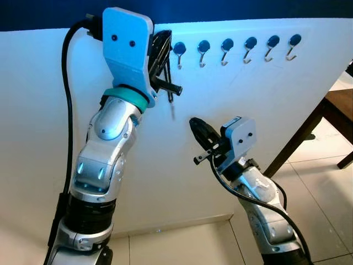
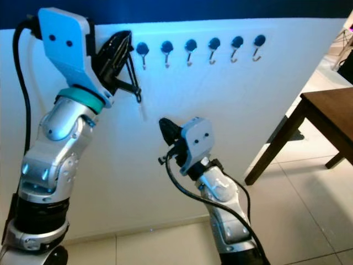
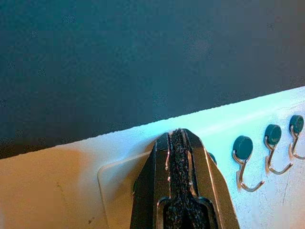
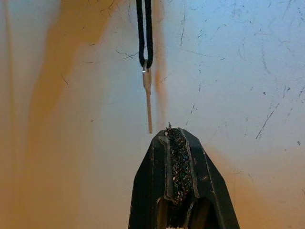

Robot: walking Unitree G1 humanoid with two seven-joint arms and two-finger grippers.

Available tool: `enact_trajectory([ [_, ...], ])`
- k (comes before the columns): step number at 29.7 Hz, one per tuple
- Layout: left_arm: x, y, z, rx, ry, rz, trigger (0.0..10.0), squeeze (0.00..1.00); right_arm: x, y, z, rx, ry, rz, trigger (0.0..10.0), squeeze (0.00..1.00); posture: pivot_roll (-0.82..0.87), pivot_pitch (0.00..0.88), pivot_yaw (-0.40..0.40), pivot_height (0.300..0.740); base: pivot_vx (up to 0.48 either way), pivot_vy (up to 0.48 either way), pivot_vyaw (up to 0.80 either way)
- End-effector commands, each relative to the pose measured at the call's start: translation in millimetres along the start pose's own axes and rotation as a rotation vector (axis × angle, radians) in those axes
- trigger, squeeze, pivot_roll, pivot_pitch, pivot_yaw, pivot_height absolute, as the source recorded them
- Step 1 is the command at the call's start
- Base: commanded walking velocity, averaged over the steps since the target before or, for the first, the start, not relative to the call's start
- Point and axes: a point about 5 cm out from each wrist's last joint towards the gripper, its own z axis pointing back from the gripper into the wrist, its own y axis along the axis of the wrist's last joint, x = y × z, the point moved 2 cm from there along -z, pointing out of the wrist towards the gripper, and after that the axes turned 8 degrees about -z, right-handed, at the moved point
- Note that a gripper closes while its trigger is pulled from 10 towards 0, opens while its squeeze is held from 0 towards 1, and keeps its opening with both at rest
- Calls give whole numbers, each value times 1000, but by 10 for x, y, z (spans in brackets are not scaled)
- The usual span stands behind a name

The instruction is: Hang keys on a hook

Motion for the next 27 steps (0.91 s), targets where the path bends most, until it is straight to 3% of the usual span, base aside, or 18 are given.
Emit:
enact_trajectory([
  [1, -12, -43, 1, -17, 9, -12, 10000, 0, -22, 4, 13, 2, 1, 2, 10000, 0, -135, 38, 62, 740, 0, 0, 0],
  [12, -26, -33, 4, -6, 13, -4, 10000, 0, 1, 33, -11, 4, 5, 5, 10000, 0, -133, 55, 57, 740, 0, 0, 0],
  [16, -54, 170, 83, 73, -20, 101, 10000, 0, -12, 28, 18, -7, 7, -1, 10000, 0, -123, 98, 52, 740, 0, 0, 0],
  [27, -105, 136, 106, 55, 3, 76, 10000, 0, -43, 15, 31, -18, 15, -10, 10000, 0, -113, 115, 48, 740, 0, 0, 0],
])
